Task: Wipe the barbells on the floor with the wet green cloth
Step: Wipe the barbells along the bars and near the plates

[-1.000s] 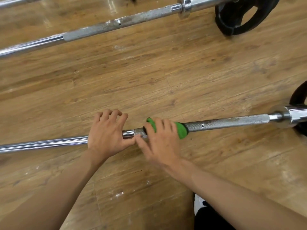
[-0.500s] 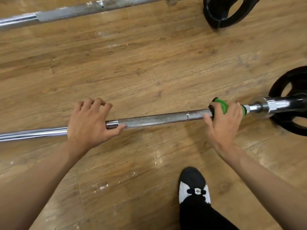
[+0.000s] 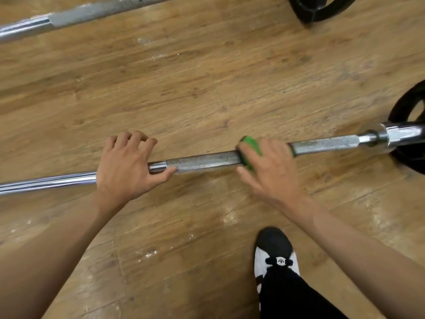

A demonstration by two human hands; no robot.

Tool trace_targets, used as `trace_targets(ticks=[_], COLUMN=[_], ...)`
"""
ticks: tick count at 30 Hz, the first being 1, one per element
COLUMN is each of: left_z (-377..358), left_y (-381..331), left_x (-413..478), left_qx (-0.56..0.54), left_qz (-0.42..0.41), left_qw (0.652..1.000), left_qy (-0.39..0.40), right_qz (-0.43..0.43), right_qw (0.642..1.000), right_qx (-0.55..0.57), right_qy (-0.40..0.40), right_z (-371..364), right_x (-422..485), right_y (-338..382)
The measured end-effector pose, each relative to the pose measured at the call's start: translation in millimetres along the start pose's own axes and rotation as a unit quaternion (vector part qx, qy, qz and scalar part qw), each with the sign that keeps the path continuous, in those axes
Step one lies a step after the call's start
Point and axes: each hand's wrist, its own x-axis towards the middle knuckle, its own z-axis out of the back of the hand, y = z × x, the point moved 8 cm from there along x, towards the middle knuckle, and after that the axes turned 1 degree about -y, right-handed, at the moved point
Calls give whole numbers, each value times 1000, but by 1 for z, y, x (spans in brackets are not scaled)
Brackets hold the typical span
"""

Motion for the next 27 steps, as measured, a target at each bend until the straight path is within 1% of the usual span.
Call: trace_targets(ticks=[2,4,6,7,8,10,12,14,16,18,19,22,25,27], left_z=[-1,0,1,1,1,-3,-6,-4,-2,1,3,0,-8,-9], left_y=[-1,0,-1,-2,-3,-5,-3,-1,6,21,29,59,94,108], left_x=[0,0,-2,-2,-2,-2,-3,0,4,6,6,-5,-27,-35], left_qx=[-2,-3,-4,-5,-4,-6,-15,-31,-46,-63,-72,-80,-74,-80], left_qz=[-4,-2,0,-2,-4,-7,-1,-4,-12,-9,-9,-20,-36,-52], left_qw=[1000,1000,1000,1000,1000,1000,1000,998,996,993,992,994,995,995], left_qy=[-5,-14,-17,-16,-13,5,24,47,81,103,101,78,53,35], right_qz=[-62,-117,-191,-219,-228,-205,-172,-131,-80,-29,-18,-16,2,-16], right_qw=[997,991,980,974,972,978,981,986,993,998,998,999,1000,1000], right_qx=[-38,-54,-45,-35,-23,27,86,95,72,55,50,24,1,-18], right_qy=[-9,-15,-36,-45,-48,-37,-9,25,40,28,17,-17,-17,-5], right_z=[12,18,18,17,14,-1,-16,-26,-31,-33,-33,-34,-39,-39], right_x=[-21,-33,-34,-29,-21,-5,13,28,34,30,28,29,34,34], right_y=[-63,-102,-104,-90,-65,3,71,109,115,110,107,105,113,112])
